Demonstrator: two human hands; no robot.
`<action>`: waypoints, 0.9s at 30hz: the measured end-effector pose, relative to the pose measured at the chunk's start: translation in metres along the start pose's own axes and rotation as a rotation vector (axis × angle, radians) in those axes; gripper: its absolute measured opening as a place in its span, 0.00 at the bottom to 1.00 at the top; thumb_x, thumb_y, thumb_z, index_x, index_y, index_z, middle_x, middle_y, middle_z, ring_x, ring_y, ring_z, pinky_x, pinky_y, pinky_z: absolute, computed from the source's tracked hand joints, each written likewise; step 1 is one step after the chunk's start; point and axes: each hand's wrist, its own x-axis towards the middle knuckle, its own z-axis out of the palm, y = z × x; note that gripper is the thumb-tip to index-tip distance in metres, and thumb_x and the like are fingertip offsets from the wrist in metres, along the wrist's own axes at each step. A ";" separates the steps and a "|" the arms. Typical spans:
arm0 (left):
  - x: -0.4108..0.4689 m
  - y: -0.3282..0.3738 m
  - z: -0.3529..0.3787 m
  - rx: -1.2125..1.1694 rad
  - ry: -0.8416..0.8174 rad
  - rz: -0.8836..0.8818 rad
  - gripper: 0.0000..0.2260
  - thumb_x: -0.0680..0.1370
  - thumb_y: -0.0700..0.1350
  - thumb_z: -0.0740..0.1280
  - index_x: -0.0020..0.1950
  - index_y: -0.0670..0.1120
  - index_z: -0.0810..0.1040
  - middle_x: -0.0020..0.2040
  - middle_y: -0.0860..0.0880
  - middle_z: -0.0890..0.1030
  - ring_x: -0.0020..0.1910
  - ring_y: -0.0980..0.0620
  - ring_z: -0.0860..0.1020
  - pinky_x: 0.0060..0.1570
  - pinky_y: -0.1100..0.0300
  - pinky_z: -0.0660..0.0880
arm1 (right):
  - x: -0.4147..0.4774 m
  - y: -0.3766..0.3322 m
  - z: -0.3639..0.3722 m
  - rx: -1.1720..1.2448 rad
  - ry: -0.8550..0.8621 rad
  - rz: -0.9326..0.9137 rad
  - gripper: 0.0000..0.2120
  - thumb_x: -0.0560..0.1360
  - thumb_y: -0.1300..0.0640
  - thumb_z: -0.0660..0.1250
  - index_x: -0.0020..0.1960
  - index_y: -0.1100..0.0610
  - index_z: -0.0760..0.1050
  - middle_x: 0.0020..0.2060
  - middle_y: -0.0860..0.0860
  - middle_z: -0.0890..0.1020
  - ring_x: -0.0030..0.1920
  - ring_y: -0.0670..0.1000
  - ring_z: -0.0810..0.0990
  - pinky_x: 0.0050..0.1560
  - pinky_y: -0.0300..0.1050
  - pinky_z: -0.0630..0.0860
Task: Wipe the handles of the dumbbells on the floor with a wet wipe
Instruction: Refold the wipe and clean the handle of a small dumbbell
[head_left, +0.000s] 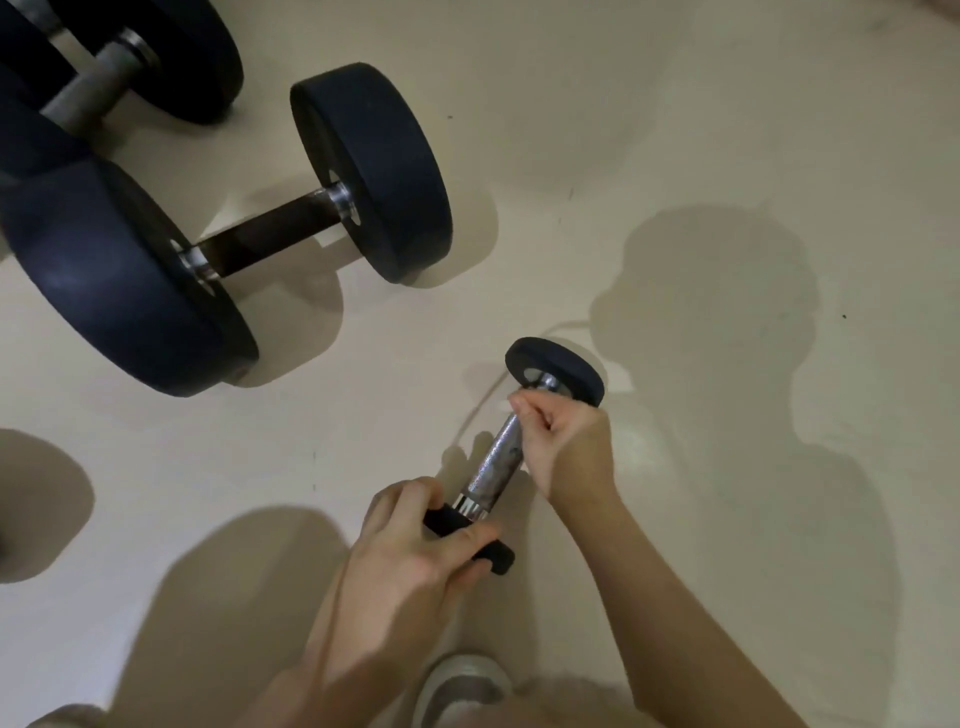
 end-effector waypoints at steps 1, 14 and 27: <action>0.000 -0.001 -0.001 0.000 -0.001 0.014 0.13 0.72 0.53 0.69 0.56 0.62 0.75 0.50 0.51 0.68 0.47 0.48 0.72 0.43 0.60 0.74 | -0.012 -0.002 0.006 0.001 -0.036 -0.020 0.13 0.76 0.59 0.67 0.32 0.51 0.78 0.22 0.45 0.69 0.25 0.45 0.67 0.30 0.42 0.66; 0.006 0.002 0.004 -0.149 -0.060 0.056 0.08 0.73 0.51 0.66 0.51 0.58 0.79 0.44 0.61 0.75 0.45 0.59 0.73 0.42 0.71 0.69 | -0.059 0.000 -0.014 -0.221 -0.334 -0.153 0.14 0.75 0.52 0.63 0.32 0.52 0.75 0.26 0.48 0.77 0.29 0.51 0.76 0.33 0.47 0.74; 0.021 0.002 0.015 -0.085 -0.331 0.282 0.14 0.74 0.57 0.62 0.58 0.59 0.77 0.49 0.61 0.79 0.47 0.55 0.75 0.40 0.59 0.77 | -0.029 0.021 -0.053 -0.144 -0.017 0.040 0.08 0.76 0.54 0.67 0.47 0.53 0.85 0.38 0.48 0.85 0.39 0.49 0.81 0.45 0.48 0.78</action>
